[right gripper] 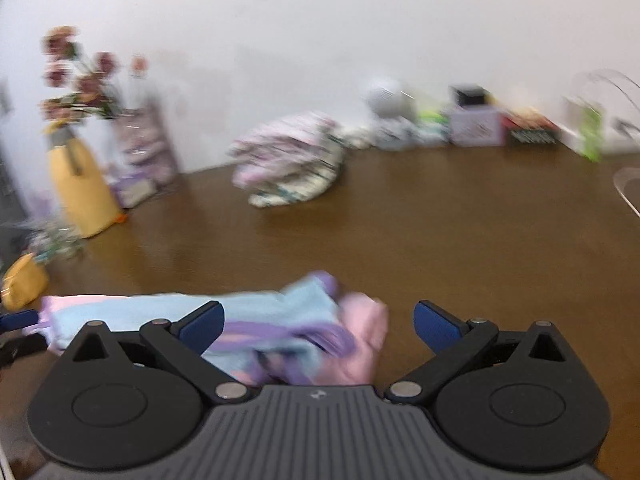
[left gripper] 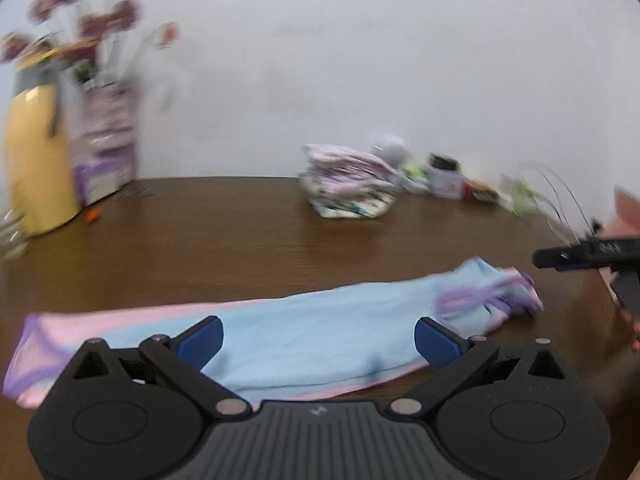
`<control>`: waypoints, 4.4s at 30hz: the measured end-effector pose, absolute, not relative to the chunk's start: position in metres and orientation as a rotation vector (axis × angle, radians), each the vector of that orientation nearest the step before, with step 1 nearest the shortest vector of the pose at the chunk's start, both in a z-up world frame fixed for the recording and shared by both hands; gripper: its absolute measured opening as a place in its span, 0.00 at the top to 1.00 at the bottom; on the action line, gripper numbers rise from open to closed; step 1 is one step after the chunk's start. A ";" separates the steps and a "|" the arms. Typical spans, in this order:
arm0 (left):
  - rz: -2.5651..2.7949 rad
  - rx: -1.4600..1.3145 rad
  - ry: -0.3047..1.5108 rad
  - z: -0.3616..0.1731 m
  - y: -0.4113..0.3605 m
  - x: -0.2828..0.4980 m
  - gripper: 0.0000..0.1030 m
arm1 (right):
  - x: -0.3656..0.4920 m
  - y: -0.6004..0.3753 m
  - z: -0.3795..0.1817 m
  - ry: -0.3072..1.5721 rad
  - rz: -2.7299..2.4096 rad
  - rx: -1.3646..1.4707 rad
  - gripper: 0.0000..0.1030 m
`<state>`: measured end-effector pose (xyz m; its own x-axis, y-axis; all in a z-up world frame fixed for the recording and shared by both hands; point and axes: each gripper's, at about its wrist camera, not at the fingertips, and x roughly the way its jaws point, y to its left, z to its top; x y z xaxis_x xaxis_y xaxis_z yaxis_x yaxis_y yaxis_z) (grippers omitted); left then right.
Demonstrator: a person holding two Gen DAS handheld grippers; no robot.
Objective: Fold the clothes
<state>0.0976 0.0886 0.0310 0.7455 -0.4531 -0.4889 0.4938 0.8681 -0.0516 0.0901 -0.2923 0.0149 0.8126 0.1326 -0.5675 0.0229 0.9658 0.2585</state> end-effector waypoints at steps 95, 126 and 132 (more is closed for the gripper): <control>-0.673 -0.075 0.542 0.019 0.064 0.165 0.71 | 0.148 -0.129 0.007 0.599 0.447 -0.118 0.76; -0.722 0.110 0.611 -0.004 0.018 0.178 0.78 | 0.148 -0.173 -0.007 0.616 0.405 -0.022 0.75; -0.811 0.117 0.564 0.037 0.012 0.186 0.71 | 0.140 -0.193 0.024 0.575 0.380 -0.012 0.75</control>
